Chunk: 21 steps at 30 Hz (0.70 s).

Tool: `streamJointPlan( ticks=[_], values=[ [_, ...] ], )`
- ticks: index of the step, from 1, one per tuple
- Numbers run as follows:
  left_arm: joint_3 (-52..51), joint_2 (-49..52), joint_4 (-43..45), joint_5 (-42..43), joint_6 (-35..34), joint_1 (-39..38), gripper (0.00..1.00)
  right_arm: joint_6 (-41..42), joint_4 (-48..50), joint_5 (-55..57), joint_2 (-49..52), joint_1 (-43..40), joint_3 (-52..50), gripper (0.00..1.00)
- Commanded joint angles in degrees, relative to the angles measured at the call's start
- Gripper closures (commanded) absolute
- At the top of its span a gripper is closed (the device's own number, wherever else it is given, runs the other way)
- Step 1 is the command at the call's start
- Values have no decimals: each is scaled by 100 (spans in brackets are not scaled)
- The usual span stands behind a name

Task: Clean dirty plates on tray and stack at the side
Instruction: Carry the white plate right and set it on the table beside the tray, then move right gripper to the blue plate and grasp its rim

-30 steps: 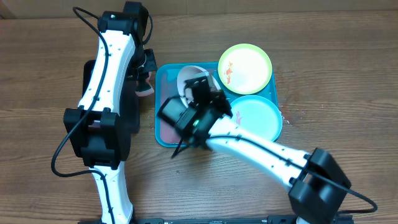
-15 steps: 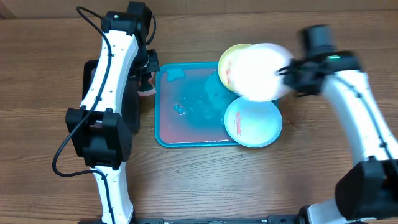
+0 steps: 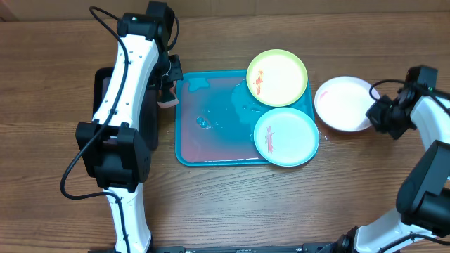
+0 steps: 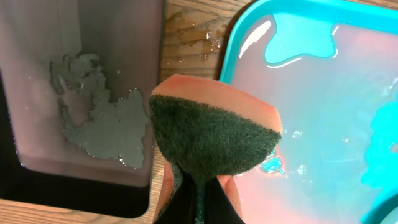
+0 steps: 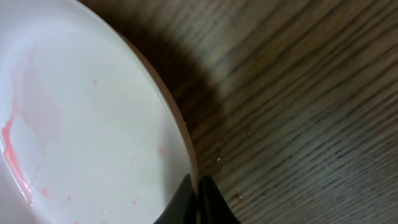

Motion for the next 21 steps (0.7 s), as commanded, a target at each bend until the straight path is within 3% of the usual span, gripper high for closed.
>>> streamJointPlan(
  ticks=[1, 2, 6, 7, 14, 21],
  values=[
    [-31, -70, 48, -13, 48, -136, 96, 4, 332, 48, 66, -39, -247, 96],
    [-31, -70, 63, -15, 50, -151, 96, 7, 420, 39, 72, -39, -289, 92],
    [-31, -70, 109, -15, 48, -249, 96, 2, 518, 0, 70, -26, -328, 55],
    [-31, -70, 114, -15, 50, -260, 96, 2, 466, -92, 70, -28, -310, 50],
    [-31, -70, 160, -13, 50, -332, 96, -129, -979, -839, -46, 52, 632, 51],
    [-31, -70, 306, 74, 50, -385, 96, -942, -1832, -920, -190, 647, 876, 48]
  ],
)
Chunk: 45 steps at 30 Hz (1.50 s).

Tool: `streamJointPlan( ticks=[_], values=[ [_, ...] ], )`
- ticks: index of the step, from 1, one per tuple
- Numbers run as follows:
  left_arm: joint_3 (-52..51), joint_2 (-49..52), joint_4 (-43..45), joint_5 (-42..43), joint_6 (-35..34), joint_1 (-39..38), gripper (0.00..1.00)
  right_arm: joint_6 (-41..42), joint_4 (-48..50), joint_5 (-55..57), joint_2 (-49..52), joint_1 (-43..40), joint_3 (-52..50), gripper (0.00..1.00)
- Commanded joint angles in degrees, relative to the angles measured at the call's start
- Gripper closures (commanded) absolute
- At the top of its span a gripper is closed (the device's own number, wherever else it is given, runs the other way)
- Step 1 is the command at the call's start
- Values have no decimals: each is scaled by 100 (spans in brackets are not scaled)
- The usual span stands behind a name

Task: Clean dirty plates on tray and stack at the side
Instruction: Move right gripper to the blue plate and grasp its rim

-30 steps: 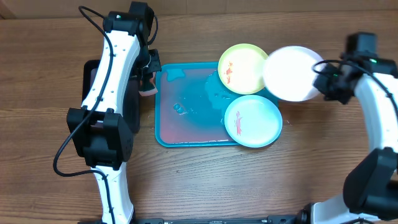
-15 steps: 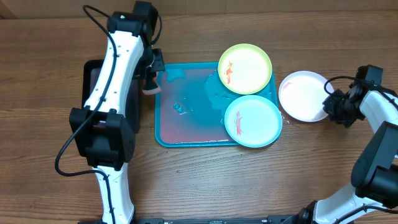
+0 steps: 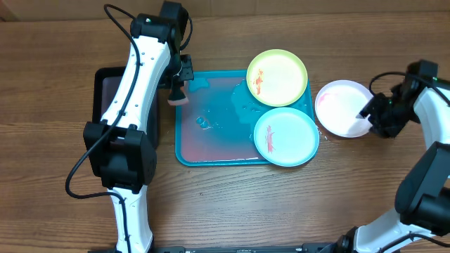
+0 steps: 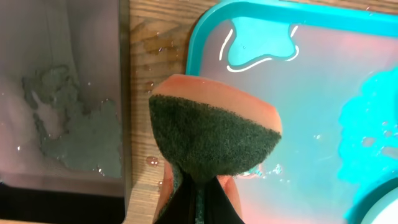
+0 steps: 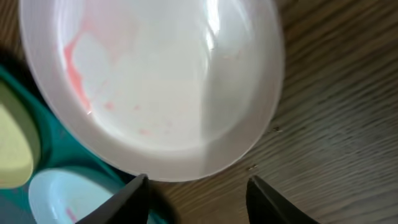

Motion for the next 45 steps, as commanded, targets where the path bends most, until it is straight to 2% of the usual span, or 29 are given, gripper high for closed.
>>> streamJointPlan(
  ticks=[1, 11, 15, 20, 24, 27, 33, 35, 42, 45],
  values=[
    [-31, -70, 63, 50, 50, -63, 96, -570, -168, -160, -155, 485, -37, 48],
    [-31, -70, 96, 48, 50, -153, 96, -610, 208, -68, -153, 1687, -824, 49],
    [-31, -70, 87, 48, 52, -155, 96, -479, 450, -24, -153, 1878, -1132, 57],
    [-31, -70, 85, 46, 52, -155, 96, -448, 492, 13, -153, 1910, -1270, 79],
    [-31, -70, 85, 48, 52, -155, 96, -448, 455, 11, -153, 1910, -1270, 92],
    [-31, -70, 87, 50, 50, -155, 96, -448, 413, 11, -155, 1908, -1270, 96],
    [-31, -70, 85, 50, 52, -155, 96, -452, 118, -68, -155, 1954, -1200, 96],
    [-31, -70, 87, 52, 50, -155, 96, -439, 116, -323, -177, 2341, -1147, 96],
    [-31, -70, 85, 68, 50, -155, 96, 1029, 1202, -258, -175, 3613, -1150, 96],
    [-31, -70, 87, 66, 50, -155, 96, 1773, 1869, 247, -175, 4166, -1150, 96]
  ],
)
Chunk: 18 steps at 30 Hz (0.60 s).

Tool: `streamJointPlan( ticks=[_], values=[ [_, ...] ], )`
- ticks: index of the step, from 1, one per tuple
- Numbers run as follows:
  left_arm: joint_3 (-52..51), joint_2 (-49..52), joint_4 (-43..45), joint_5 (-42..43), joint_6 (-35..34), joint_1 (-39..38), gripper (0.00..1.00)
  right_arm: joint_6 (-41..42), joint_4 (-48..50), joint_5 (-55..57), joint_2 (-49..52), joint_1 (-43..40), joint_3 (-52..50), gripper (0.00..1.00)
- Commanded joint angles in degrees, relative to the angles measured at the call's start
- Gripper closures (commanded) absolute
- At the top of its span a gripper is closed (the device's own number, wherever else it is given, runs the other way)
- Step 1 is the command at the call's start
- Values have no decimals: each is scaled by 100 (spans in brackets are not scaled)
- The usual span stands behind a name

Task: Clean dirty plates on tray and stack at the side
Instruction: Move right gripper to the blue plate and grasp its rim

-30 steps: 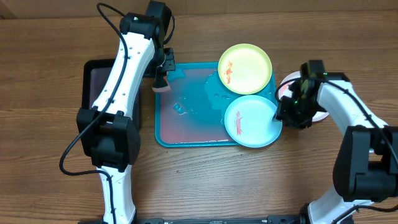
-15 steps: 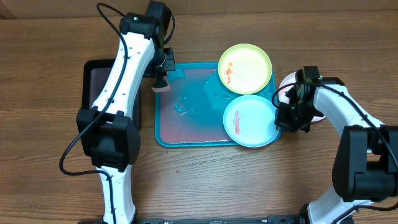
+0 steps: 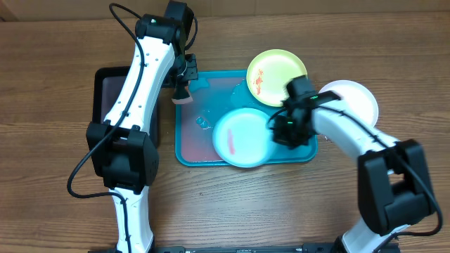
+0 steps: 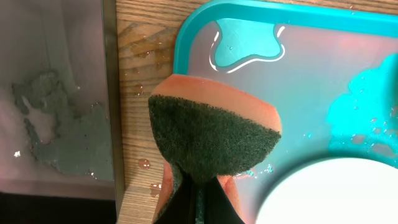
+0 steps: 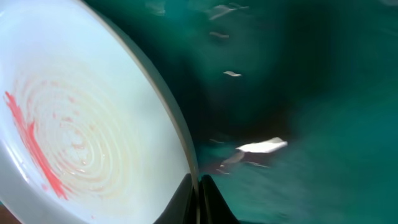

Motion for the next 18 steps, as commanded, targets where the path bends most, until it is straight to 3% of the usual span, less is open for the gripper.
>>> streamJointPlan(
  ticks=[1, 5, 11, 13, 16, 18],
  values=[
    [-31, -70, 15, 55, 50, -26, 96, 1233, 402, 645, -157, 485, 76, 96],
    [-31, -70, 15, 55, 50, -26, 96, 1456, 1099, 1193, -155, 931, 76, 96],
    [-31, -70, 17, 57, 50, -26, 96, 1458, 1727, 1172, 9, 1060, 76, 94],
    [-31, -70, 15, 57, 50, -26, 96, 1456, 1742, 1169, 76, 1060, 76, 88],
    [-31, -70, 15, 57, 48, -26, 96, 1381, 1742, 1029, 136, 1060, 76, 73],
    [-31, -70, 15, 61, 48, -28, 96, 1298, 1759, 1029, 136, 1058, 76, 69]
  ],
)
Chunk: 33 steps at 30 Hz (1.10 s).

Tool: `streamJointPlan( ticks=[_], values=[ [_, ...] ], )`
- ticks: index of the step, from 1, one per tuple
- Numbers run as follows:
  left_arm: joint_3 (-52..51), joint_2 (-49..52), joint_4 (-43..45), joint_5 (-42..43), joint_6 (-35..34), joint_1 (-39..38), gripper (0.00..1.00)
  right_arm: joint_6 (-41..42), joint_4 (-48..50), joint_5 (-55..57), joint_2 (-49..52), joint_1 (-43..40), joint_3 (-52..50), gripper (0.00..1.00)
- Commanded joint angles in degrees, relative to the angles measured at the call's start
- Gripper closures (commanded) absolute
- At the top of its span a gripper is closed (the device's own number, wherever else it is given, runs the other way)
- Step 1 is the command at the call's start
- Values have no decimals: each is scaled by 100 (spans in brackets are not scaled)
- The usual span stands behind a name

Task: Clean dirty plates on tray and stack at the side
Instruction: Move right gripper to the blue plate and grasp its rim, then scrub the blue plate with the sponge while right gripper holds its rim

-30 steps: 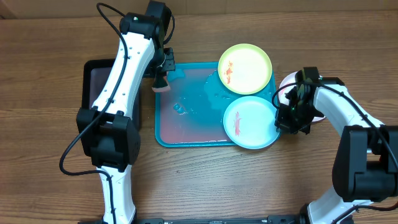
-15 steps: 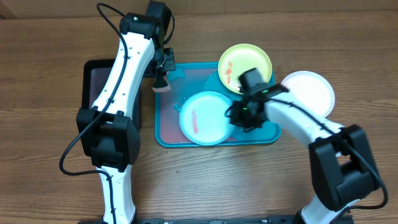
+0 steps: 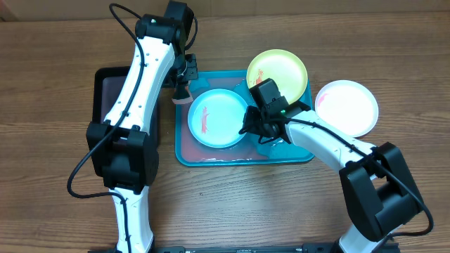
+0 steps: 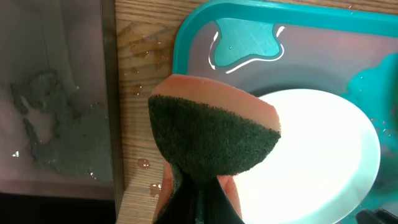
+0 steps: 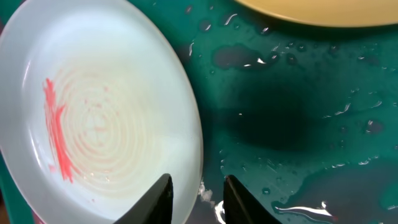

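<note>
A light blue plate (image 3: pixel 216 118) with a red smear lies on the left half of the teal tray (image 3: pixel 290 152). My right gripper (image 3: pixel 252 128) is open, with its fingers either side of that plate's right rim (image 5: pixel 198 202). A yellow-green plate (image 3: pixel 278 76) with red marks sits at the tray's far right corner. A white plate (image 3: pixel 346 107) rests on the table right of the tray. My left gripper (image 3: pixel 183 95) is shut on an orange sponge with a green scouring face (image 4: pixel 214 134). It hangs over the tray's left edge and the blue plate (image 4: pixel 311 149).
A black bin (image 3: pixel 105 91) holding grey water (image 4: pixel 50 99) stands left of the tray. Pools of water lie on the tray floor (image 5: pixel 298 124). Bare wooden table surrounds the tray.
The blue plate has moved from the tray's middle front to its left half, under the sponge. My right gripper, then shut on its rim, is now open. The left arm stayed put.
My right gripper was first shut on the white plate's rim on the table, then open beside it. Later it was shut on the blue plate, which was moved from the tray's right front toward the middle, now left. The sponge moved from the bin edge to the tray's left edge.
</note>
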Motion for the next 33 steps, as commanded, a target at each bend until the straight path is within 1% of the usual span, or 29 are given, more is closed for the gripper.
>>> streamJointPlan(
  ticks=[1, 7, 10, 13, 16, 19, 22, 27, 30, 33],
  values=[
    [-31, -70, 11, 57, 48, -33, 96, -72, 57, 2, 85, -11, 74, 69],
    [-105, -70, 57, 153, 46, -138, 96, -468, 417, -2, 245, -212, 74, 69],
    [-271, -70, 181, 153, 15, -195, 96, -807, 699, -238, 470, -295, 74, 69],
    [-468, -70, 321, 164, -125, -221, 96, -850, 850, -450, 625, -299, 76, 70],
    [-673, -70, 470, 236, -173, -221, 96, -846, 966, -507, 664, -299, 76, 77],
    [-881, -70, 660, 404, -168, -238, 96, -715, 970, -507, 684, -299, 76, 96],
    [-1126, -70, 822, 507, -129, -310, 96, -514, 929, -505, 686, -299, 74, 96],
    [-1740, -70, 1220, 476, 162, -544, 96, -498, 916, -505, 686, -299, 74, 96],
    [-2166, -70, 1574, 271, 162, -658, 96, -498, 903, -507, 686, -299, 74, 96],
    [-2634, -70, 2015, -129, 160, -708, 96, -498, 894, -509, 686, -299, 74, 96]
  ],
)
